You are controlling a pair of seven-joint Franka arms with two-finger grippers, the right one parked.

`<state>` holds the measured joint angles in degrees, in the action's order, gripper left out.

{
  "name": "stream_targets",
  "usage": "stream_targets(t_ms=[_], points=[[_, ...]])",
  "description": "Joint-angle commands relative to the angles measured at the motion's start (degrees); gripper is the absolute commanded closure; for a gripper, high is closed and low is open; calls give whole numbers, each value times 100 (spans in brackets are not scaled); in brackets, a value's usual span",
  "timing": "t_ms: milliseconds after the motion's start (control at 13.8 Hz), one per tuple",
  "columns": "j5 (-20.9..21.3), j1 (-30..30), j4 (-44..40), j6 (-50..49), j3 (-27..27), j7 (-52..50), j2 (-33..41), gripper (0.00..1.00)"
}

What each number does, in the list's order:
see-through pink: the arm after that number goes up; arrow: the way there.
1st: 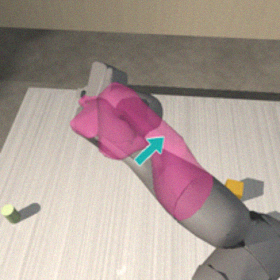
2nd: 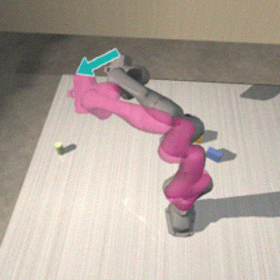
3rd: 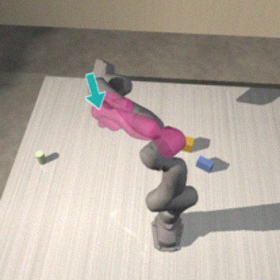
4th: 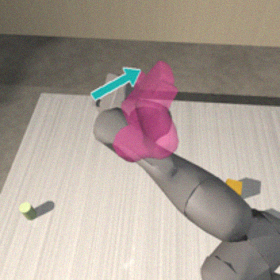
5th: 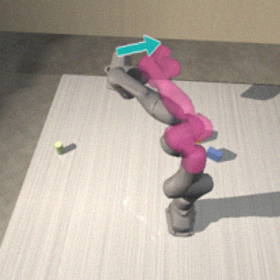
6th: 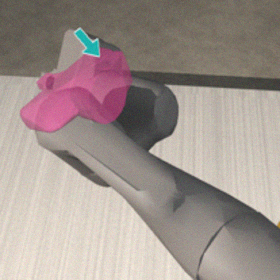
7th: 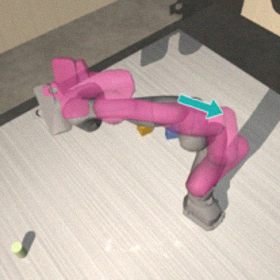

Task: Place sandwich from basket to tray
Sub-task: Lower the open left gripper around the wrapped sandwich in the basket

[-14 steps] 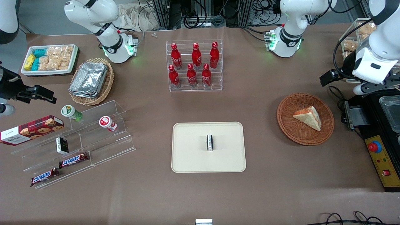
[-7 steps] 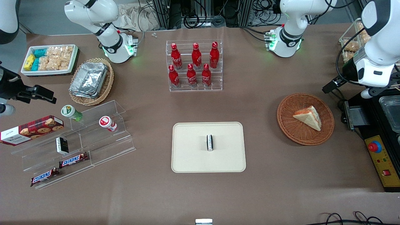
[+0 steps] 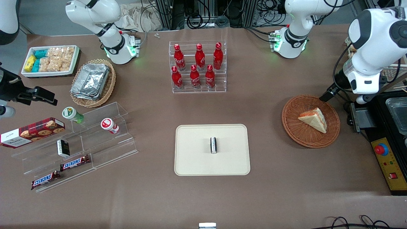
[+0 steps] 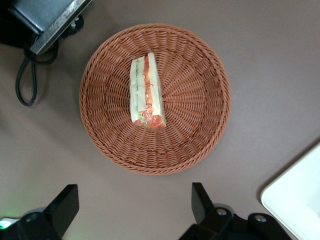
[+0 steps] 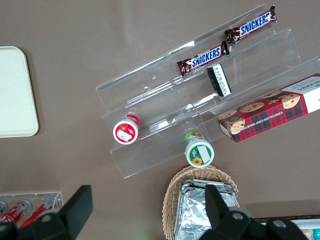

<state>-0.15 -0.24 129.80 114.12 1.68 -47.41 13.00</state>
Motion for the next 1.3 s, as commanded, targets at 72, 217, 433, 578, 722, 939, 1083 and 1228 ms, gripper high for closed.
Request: stream_targets(t_ms=[72,217,433,578,722,939,1083,1228], points=[[42,6,142,435,43,-392,-350,0],[59,-3,256,663,43,-392,-421,0],[68,15,300,830,34,-392,-570,0],[68,15,414,1119,34,-392,-711,0],[77,15,476,1357,25,-401,-851,0],[235,24,476,1551,8,-401,-1088,0],[244,32,476,1718,8,-410,-1264,0],[244,41,476,1859,-53,-445,-1422,0]])
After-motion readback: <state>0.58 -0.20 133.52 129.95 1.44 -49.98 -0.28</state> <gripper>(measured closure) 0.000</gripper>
